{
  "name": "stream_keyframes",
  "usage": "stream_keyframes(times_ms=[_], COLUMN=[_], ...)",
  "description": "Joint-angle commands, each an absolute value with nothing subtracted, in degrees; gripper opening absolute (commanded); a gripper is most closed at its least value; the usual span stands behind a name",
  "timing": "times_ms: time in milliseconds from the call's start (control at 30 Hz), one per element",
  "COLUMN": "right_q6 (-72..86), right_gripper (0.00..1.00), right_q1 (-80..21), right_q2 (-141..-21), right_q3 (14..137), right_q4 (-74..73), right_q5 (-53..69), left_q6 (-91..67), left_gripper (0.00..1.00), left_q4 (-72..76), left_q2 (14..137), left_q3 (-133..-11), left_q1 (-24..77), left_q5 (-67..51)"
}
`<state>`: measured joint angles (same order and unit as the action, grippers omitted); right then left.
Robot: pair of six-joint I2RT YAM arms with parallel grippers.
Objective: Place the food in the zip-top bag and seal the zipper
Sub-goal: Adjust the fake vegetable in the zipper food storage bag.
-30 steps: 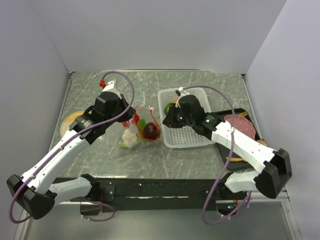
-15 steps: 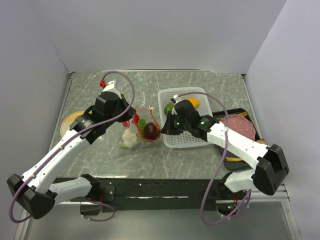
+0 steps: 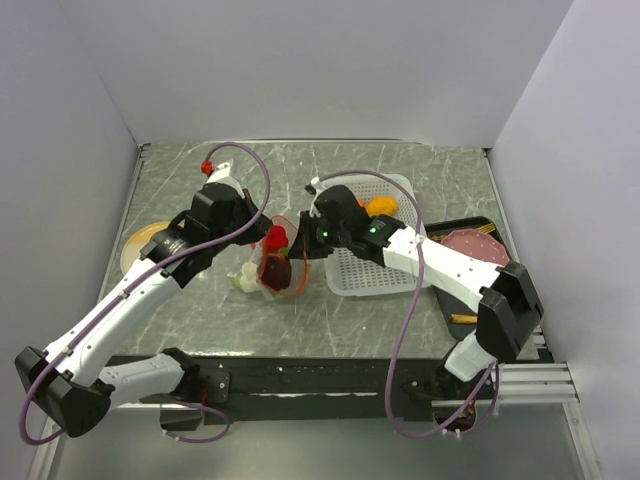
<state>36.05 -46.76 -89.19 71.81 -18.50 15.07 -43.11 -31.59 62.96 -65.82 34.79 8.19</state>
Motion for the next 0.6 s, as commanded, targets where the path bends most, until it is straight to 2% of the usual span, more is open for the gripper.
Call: stream_keyframes(times_ms=[0, 133, 233, 433, 567], right_q6=[33.0, 33.7, 33.8, 33.7, 33.0], right_gripper=[0.08, 0.1, 0.11, 0.16, 0.48], right_q1=[-47.2, -47.6, -47.7, -47.4, -46.4], right_q2=[-91.4, -92.8, -91.4, -83.8, -78.1], right_q3=[76.9, 77.3, 75.7, 69.3, 66.2], right_q4=[-17.4, -15.3, -16.0, -18.0, -16.3], right_q5=[19.1, 23.6, 20.3, 6.5, 3.7], left_q6=[-42.9, -43.0, -43.1, -43.1, -42.8], left_gripper=[0.01, 0.08, 0.05, 0.05, 0.04], left_q4=[-31.1, -31.6, -32.9, -32.1, -31.9], left_q2=[62.1, 61.4, 62.1, 62.8, 63.6], left_q3=[-70.2, -70.4, -70.7, -69.5, -69.5], left_q1=[34.6, 34.6, 34.6, 34.6, 34.6], left_q5=[7.9, 9.6, 10.2, 9.3, 8.5])
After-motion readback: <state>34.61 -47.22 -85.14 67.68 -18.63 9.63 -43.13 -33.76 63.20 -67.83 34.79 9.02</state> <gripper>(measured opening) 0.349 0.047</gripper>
